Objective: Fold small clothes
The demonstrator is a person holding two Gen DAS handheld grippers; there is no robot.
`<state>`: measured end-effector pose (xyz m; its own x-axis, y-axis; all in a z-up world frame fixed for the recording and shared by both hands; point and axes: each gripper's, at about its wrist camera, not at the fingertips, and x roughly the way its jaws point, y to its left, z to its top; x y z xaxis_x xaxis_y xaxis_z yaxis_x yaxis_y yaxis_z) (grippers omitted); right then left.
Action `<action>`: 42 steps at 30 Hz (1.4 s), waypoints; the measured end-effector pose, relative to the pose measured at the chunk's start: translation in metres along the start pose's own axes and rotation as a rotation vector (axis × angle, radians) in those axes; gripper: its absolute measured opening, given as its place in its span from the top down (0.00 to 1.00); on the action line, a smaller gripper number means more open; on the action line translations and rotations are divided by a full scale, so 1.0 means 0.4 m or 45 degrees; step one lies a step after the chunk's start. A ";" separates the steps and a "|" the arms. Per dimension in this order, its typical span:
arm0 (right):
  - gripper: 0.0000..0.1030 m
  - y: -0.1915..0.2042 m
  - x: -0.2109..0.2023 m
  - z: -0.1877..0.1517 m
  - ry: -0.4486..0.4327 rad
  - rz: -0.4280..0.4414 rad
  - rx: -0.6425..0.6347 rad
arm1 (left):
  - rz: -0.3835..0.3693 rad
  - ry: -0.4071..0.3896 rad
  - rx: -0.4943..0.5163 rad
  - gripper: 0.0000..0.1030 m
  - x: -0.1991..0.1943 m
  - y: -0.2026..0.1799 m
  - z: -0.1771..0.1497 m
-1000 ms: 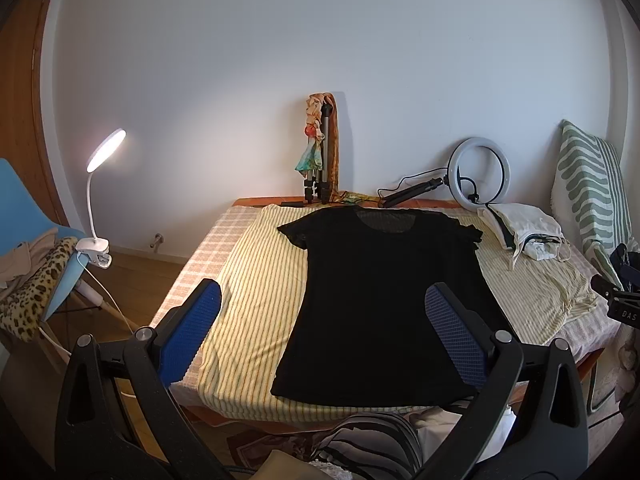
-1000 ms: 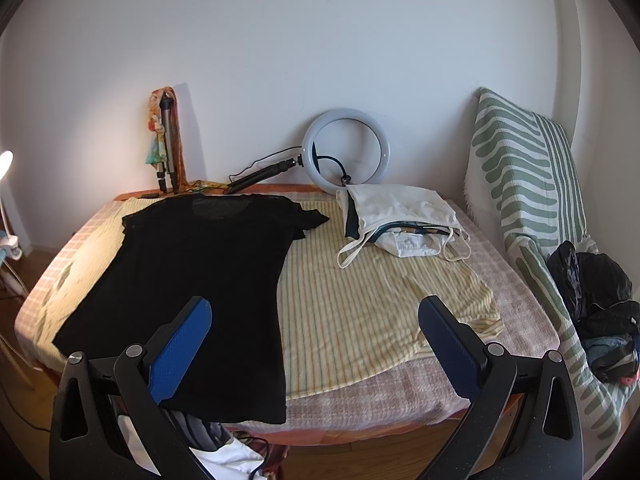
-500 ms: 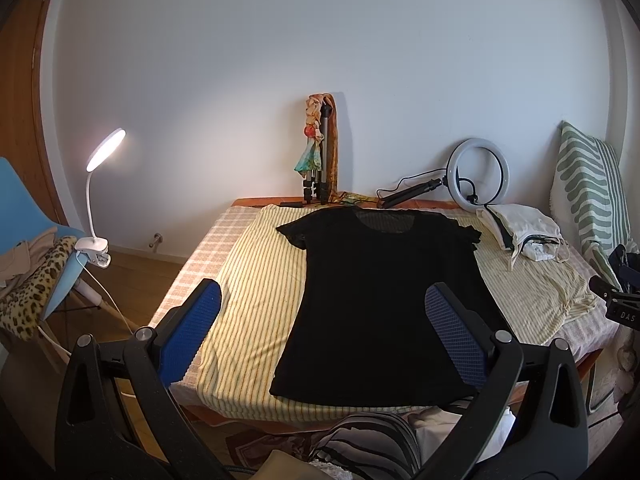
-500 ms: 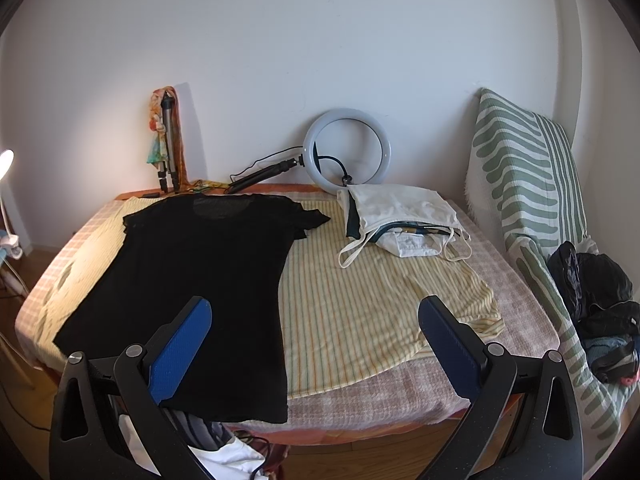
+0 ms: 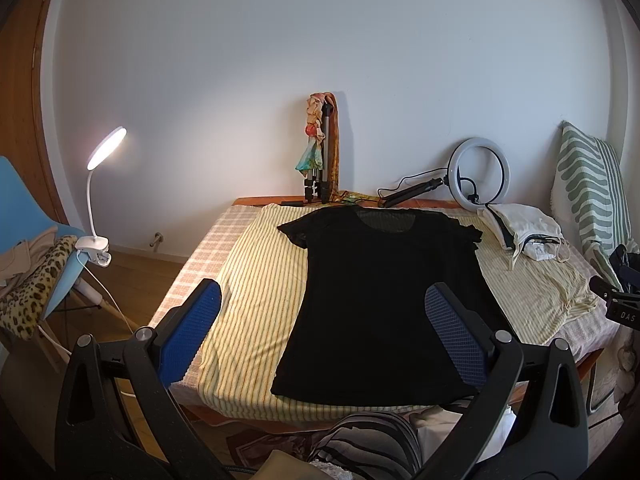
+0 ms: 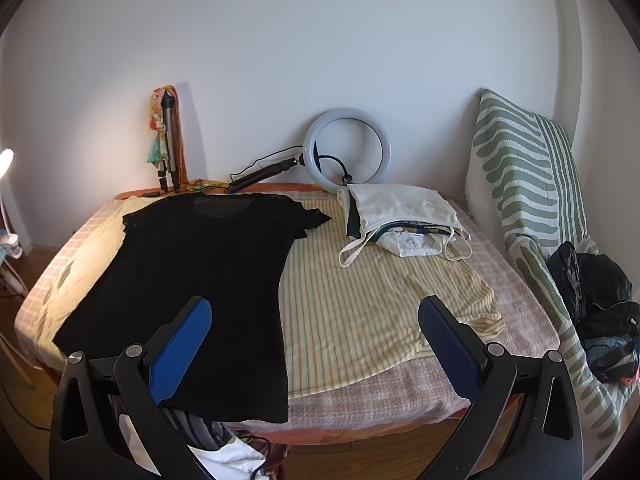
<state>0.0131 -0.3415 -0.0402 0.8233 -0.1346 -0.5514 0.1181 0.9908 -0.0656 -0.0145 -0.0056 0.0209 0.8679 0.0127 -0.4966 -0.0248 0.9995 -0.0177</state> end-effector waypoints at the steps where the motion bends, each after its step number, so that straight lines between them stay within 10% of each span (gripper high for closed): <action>1: 0.00 0.000 0.000 -0.001 -0.001 0.001 0.000 | 0.001 -0.001 0.002 0.00 0.000 0.000 0.000; 22: 0.00 0.006 0.144 0.104 -0.073 -0.013 -0.108 | 0.045 0.021 -0.041 0.00 0.158 0.157 -0.078; 42: 0.00 0.276 0.389 0.321 0.057 0.446 -0.215 | -0.190 0.375 -0.300 0.36 0.353 0.260 -0.324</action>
<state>0.2255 -0.2545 -0.0265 0.7720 0.2090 -0.6002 -0.2617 0.9652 -0.0005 0.0411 0.0966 -0.1634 0.6923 -0.1749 -0.7001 -0.0517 0.9556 -0.2900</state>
